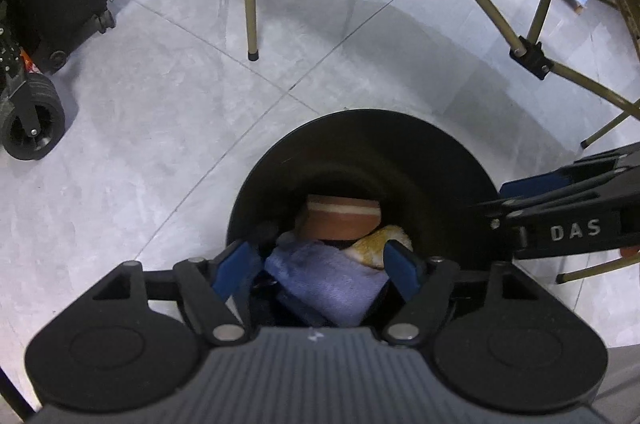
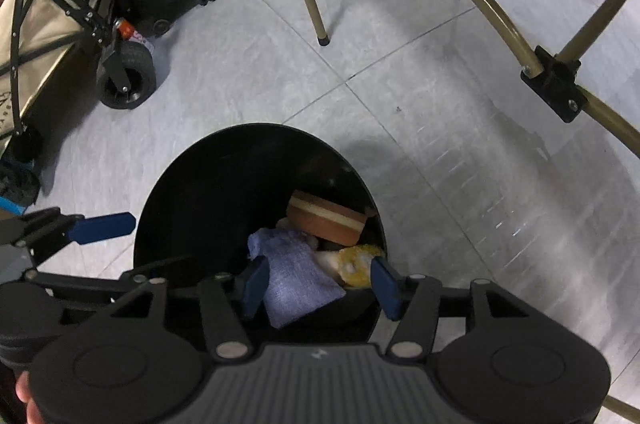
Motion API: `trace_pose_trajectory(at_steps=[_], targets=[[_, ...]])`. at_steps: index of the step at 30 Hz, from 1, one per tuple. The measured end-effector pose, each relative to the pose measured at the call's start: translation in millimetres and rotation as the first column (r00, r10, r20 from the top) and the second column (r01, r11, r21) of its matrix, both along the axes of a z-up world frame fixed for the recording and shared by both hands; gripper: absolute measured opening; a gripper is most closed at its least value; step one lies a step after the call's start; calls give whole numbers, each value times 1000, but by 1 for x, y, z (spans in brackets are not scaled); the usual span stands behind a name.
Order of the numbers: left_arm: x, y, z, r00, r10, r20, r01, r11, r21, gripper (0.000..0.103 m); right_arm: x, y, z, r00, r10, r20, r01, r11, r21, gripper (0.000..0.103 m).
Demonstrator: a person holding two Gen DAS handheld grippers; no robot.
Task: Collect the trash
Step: 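Carry the pink sponge block over the black bin and open both tools, then move both tools to the pink satin bow and grasp it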
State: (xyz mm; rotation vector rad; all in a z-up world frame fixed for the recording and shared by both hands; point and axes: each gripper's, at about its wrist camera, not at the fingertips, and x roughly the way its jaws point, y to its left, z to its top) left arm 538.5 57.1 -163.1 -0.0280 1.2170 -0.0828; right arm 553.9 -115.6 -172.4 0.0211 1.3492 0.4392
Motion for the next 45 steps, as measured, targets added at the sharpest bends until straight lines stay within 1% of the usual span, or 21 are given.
trace_pose_trajectory(at_steps=[7,8,11,12,15,17,20,22,24,27,28,30,32,33,37,38,40,41,42,43,45], targets=[[-4,-3,10,999,-14,35,14,1000,4,77,-3,-8,20,998,10,68,-11,1000,16,56],[-4,-3,14,999,-14,44,15,1000,-8,77,-6,-9,27,995,19,97,-21,1000,18,56],[-10,-1,34,997,-15,79,25,992,-127,77,-19,-12,53,973,61,222,-67,998,19,56],[-15,-3,46,992,-25,121,42,989,-144,77,-25,-14,65,960,74,269,-83,996,23,56],[-35,-12,93,942,-71,327,126,981,-151,77,-40,-31,107,908,59,414,-83,996,41,56],[-47,-21,124,885,-89,458,172,974,-144,80,-51,-48,138,861,25,508,-75,994,77,56],[-57,-43,163,805,-105,584,238,959,-155,80,-69,-84,187,764,-67,641,-35,989,145,56],[-58,-67,187,744,-129,655,297,943,-152,81,-76,-117,215,688,-157,709,38,983,180,56],[-51,-95,204,712,-144,688,336,929,-154,81,-71,-158,232,627,-279,728,155,960,234,56],[-19,-141,220,696,-161,700,363,920,-149,81,-45,-223,233,593,-495,636,328,869,370,57],[-1,-157,222,708,-160,688,371,913,-168,81,-35,-239,229,592,-537,601,363,843,396,57],[42,-190,221,757,-155,635,363,907,-212,78,-6,-267,221,594,-603,532,439,797,414,56],[79,-215,218,783,-151,604,351,909,-227,72,17,-286,209,606,-651,458,505,759,411,55],[96,-227,216,788,-163,593,353,910,-219,67,27,-295,204,600,-676,428,531,737,418,50],[152,-261,195,829,-164,535,325,920,-220,61,60,-307,186,568,-721,397,616,692,376,48],[158,-266,189,839,-171,517,324,920,-221,61,66,-310,183,559,-738,378,631,674,385,48],[169,-272,179,849,-186,495,329,918,-219,52,74,-316,176,547,-768,333,635,640,432,46],[172,-272,174,850,-203,486,347,910,-227,35,76,-317,173,544,-776,320,633,629,450,42],[176,-274,169,854,-225,470,369,897,-242,18,80,-316,171,550,-773,318,628,633,453,27],[179,-272,167,858,-219,466,370,892,-262,18,83,-313,171,555,-765,327,626,643,441,11],[179,-271,165,856,-216,470,375,884,-277,14,83,-308,169,557,-757,342,626,653,426,8]])
